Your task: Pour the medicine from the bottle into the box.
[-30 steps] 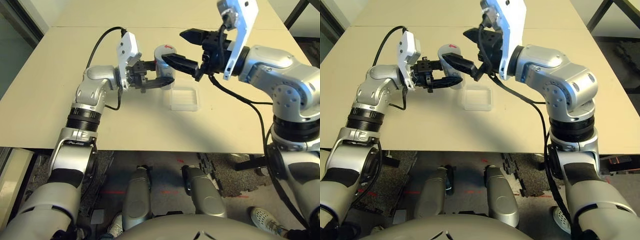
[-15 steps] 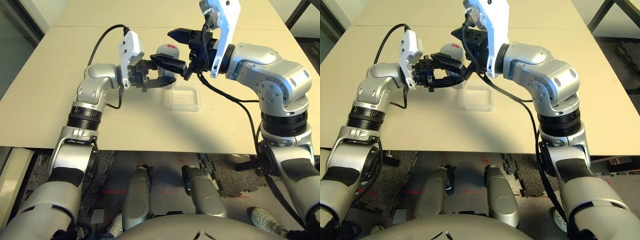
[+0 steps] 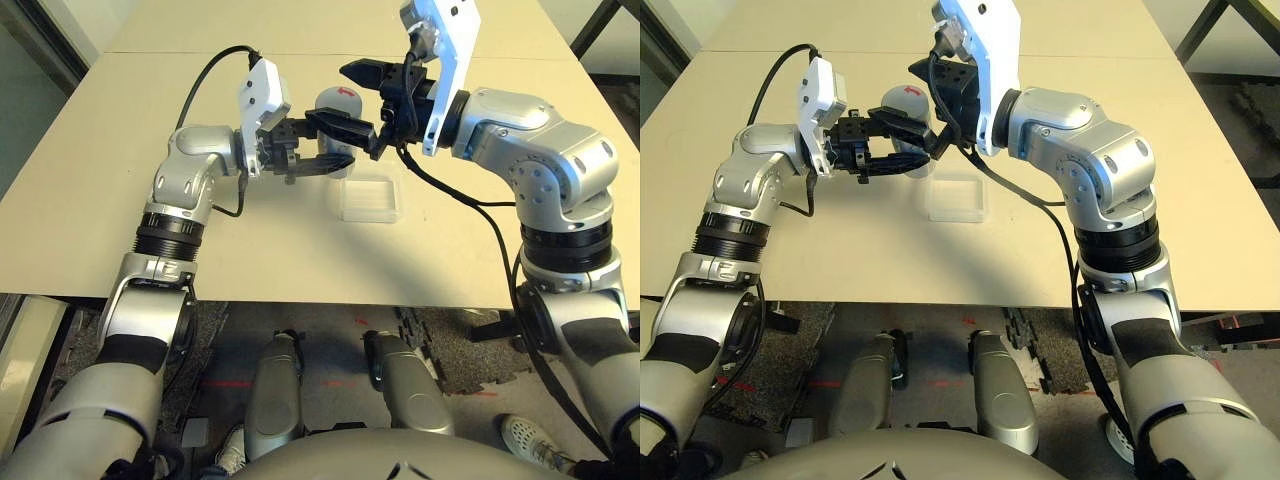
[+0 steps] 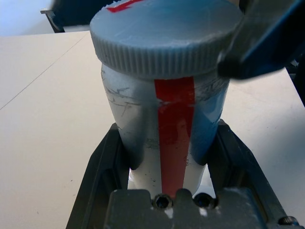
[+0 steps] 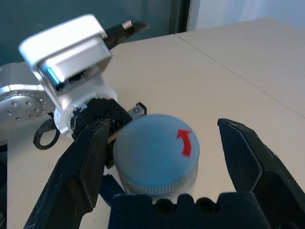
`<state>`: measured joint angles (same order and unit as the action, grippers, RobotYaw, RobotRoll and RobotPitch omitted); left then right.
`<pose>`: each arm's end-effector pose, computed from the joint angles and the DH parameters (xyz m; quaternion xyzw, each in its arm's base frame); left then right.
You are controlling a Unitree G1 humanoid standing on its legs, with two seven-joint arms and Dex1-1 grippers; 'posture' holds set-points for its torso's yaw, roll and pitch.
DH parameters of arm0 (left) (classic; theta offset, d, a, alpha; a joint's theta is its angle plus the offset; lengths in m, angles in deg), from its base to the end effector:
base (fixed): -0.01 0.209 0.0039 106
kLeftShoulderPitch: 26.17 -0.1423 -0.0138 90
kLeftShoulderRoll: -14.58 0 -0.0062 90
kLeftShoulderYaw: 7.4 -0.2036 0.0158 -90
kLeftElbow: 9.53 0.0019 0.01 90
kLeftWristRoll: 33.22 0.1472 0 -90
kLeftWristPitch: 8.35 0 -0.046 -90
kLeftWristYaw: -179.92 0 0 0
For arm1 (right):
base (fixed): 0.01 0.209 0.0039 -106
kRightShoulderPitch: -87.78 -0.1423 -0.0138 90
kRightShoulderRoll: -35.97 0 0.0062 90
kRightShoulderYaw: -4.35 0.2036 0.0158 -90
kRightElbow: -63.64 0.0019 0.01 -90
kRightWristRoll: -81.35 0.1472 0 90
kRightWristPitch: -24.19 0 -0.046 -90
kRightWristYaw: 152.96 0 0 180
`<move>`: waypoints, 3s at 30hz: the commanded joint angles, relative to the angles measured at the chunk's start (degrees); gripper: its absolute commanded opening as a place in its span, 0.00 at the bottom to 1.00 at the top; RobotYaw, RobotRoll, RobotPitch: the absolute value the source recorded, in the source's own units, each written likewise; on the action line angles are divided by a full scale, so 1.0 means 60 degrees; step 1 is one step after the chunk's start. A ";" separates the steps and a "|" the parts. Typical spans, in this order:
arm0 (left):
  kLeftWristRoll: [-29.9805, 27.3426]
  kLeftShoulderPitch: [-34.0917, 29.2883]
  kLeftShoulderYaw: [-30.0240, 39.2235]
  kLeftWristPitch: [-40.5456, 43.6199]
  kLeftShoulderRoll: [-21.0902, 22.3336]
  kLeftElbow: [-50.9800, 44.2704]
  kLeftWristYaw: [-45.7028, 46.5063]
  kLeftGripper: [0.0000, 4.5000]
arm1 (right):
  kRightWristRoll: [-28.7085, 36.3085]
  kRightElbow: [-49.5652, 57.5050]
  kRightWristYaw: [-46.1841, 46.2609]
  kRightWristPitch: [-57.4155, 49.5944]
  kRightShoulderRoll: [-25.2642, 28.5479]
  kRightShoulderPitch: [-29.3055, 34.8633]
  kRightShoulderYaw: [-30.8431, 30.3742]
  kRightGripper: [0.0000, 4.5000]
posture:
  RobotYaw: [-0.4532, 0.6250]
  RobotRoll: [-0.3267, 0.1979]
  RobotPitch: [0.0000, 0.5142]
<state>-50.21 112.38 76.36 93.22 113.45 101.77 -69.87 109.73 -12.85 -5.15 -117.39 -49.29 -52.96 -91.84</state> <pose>0.3552 0.1824 0.1980 0.1454 -0.0474 -0.6110 0.7767 0.2958 -0.1208 0.2557 -0.0841 -0.0374 0.4867 0.8687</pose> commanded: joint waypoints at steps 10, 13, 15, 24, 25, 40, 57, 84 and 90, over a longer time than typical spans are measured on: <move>0.0194 0.0043 0.0061 -0.0245 0.0155 0.0335 0.0038 0.54 | 0.0013 0.0257 0.0114 -0.0139 0.0553 0.0389 0.0645 1.00 | 0.38 0.62 0.35; 0.0240 0.0148 0.0098 -0.0403 0.0171 0.0618 0.0044 0.54 | 0.0208 0.0567 0.0149 -0.0321 0.0758 0.0624 0.0814 1.00 | 0.36 0.62 0.35; 0.0287 0.0262 0.0126 -0.0530 0.0172 0.0878 0.0018 0.54 | 0.0440 0.0980 0.0195 -0.0607 0.0916 0.0907 0.1034 1.00 | 0.36 0.62 0.35; 0.0453 0.0841 0.0106 -0.1127 0.0066 0.2022 -0.0118 0.54 | 0.1784 0.2609 -0.0058 -0.1820 0.1464 0.1767 0.1410 1.00 | 0.33 0.62 0.35; 0.0472 0.0915 0.0096 -0.1200 0.0052 0.2155 -0.0156 0.54 | 0.1818 0.2605 -0.0029 -0.1821 0.1447 0.1709 0.1376 1.00 | 0.32 0.62 0.36; 0.0449 0.0730 -0.0045 -0.0983 -0.0272 0.1542 -0.0361 0.54 | 0.0165 0.0657 -0.0248 0.0169 0.0641 0.0178 -0.0318 1.00 | 0.34 0.62 0.35; 0.0420 0.0365 -0.0096 -0.0586 -0.0297 0.0842 -0.0319 0.54 | -0.0441 -0.0144 -0.0519 0.0904 0.0214 -0.0264 -0.0289 1.00 | 0.35 0.62 0.34; 0.0703 0.0292 -0.0091 -0.1002 -0.0277 0.1217 -0.0013 0.54 | -0.0228 -0.1662 0.1045 0.0756 -0.0440 -0.1750 0.1867 0.56 | 0.35 0.62 0.35; 0.0972 0.0931 0.0472 -0.1612 -0.0476 0.2294 0.1578 0.54 | -0.1596 -0.3098 0.1507 0.2265 0.0341 -0.1564 0.1790 0.56 | 0.36 0.62 0.35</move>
<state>-45.83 116.14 77.71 85.17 110.99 113.33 -64.00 102.75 -29.60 3.11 -106.57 -47.93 -63.87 -80.45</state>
